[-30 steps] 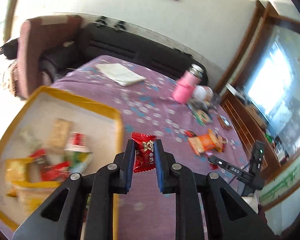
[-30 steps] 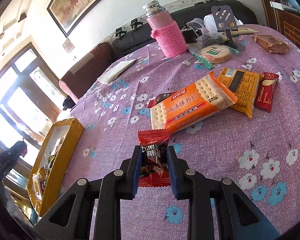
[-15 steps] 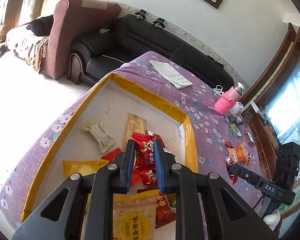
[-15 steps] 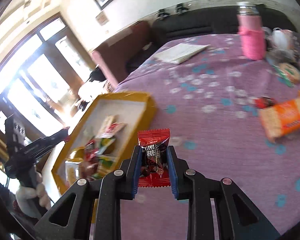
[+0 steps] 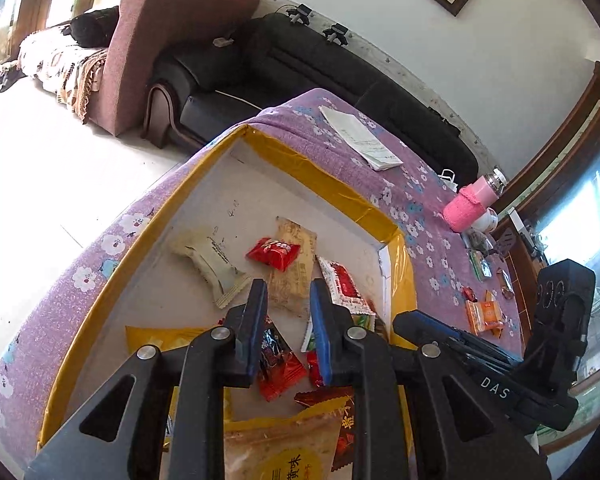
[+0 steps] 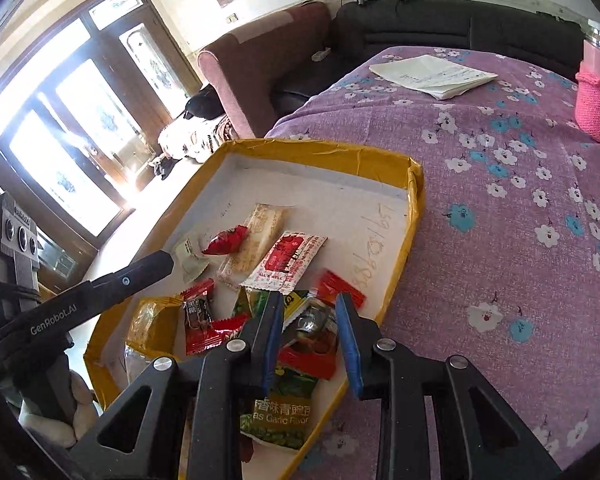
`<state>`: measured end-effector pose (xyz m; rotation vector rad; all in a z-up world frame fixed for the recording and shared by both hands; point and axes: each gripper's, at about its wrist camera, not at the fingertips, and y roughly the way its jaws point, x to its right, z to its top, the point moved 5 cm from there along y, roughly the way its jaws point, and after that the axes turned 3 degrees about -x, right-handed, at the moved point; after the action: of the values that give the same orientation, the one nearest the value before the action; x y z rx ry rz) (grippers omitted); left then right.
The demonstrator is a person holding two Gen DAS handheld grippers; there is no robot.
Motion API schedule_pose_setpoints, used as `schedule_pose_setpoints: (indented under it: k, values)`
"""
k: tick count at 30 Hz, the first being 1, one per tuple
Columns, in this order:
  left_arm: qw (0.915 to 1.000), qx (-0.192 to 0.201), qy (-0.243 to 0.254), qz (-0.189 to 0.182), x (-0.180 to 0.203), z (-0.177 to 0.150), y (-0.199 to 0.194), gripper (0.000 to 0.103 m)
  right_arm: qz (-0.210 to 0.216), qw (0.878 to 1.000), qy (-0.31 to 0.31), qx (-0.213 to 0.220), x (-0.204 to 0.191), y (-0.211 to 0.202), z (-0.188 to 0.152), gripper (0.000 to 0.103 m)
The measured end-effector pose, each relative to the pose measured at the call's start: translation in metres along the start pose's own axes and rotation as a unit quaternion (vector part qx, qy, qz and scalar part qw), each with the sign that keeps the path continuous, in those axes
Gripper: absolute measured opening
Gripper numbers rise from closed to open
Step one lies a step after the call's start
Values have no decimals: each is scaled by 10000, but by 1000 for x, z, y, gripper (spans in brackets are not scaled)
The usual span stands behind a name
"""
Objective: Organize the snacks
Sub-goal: 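Carry both red candies into the yellow tray and open both tools, then move left tool to orange cracker pack while right tool approaches dark red candy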
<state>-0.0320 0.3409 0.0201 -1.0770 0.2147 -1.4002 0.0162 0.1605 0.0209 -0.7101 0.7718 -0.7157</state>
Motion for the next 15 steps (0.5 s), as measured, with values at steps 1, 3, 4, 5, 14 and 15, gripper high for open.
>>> schedule_pose_setpoints:
  k: [1,3,4,5,14,15]
  values:
    - [10000,56,37,-9,3,-1,-5,20,8,10000,30,39,1,-2,1,40]
    - [9998,170,127,-6,9,-1,-13,24,-2,9999,60,119,3,-7,1,40]
    - [9994,264,202,49,14,-3,-20,28,1,9998,77,164,5,-12,1,40]
    - [9989,348,279,105,19,-5,-25,33,13,9997,97,221,7,-18,-1,40]
    - [9856,1092,991,832,89,-46,-63,83,-124,9964,407,735,46,-75,-32,49]
    - [9851,1105,1028,824,96,-50,-64,83,-143,9960,467,749,53,-79,-37,51]
